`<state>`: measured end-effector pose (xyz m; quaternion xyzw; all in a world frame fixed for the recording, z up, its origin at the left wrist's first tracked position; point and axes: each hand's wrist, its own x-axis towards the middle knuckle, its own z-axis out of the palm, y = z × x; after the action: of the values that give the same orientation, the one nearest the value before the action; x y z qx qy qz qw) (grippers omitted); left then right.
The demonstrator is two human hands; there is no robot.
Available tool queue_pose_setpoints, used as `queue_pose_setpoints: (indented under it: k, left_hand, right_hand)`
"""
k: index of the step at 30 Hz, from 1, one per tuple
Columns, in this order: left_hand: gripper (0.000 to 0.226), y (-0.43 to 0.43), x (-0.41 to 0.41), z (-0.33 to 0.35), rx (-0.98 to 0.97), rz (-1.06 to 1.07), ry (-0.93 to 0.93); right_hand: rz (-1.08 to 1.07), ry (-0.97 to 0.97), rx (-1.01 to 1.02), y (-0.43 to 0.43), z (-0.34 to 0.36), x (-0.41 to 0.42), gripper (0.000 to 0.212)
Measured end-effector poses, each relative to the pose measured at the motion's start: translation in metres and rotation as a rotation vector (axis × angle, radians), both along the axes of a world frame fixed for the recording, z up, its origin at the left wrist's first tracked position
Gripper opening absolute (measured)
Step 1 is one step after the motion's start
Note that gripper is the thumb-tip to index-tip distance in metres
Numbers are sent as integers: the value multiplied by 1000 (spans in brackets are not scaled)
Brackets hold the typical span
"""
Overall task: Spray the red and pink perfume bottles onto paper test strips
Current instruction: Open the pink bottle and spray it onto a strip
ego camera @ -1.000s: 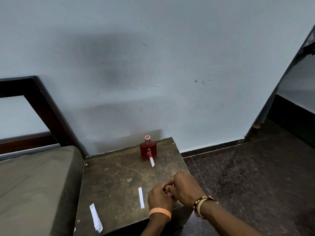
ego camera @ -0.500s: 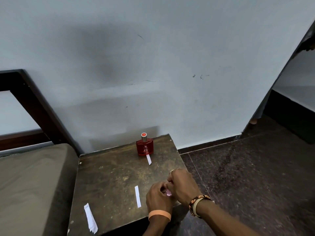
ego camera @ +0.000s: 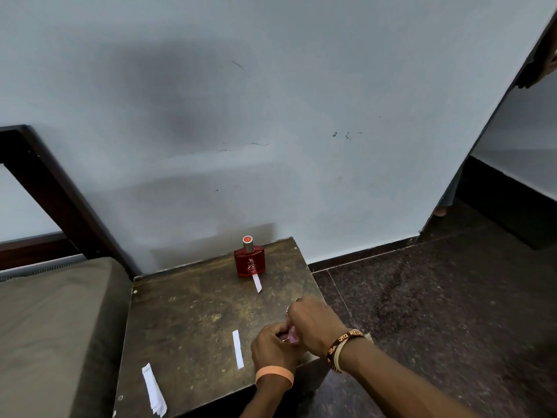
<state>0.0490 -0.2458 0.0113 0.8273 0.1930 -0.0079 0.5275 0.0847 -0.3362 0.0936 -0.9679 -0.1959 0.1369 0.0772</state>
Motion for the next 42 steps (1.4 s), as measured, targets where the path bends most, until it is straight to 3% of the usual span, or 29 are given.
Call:
queue_pose_setpoints:
  k: [3, 5, 10, 14, 19, 26, 31, 39, 42]
  left_hand:
    - [15, 1, 1, 3, -64, 18, 16]
    - [20, 1, 1, 5, -108, 33, 31]
    - [14, 1, 1, 8, -66, 23, 31]
    - [13, 1, 2, 11, -21, 13, 36]
    - [15, 1, 2, 11, -35, 27, 54]
    - [6, 2, 0, 12, 28, 22, 55]
    - [15, 1, 1, 15, -66, 42, 87]
    - [11, 2, 0, 13, -36, 21, 71]
    - [10, 2, 1, 14, -44, 36, 74]
  right_hand:
    - [-133, 5, 58, -5, 7, 5, 30]
    - [-210, 13, 96, -7, 9, 3, 23]
    - [-81, -3, 31, -1, 6, -3, 15]
    - [59, 15, -54, 2, 11, 2, 20]
    - [-115, -13, 49, -3, 5, 1, 24]
    - [5, 13, -40, 7, 3, -2, 19]
    - [-231, 24, 74, -4, 5, 3, 26]
    - [-33, 32, -19, 7, 2, 4, 16]
    - [-94, 50, 28, 4, 2, 6, 19]
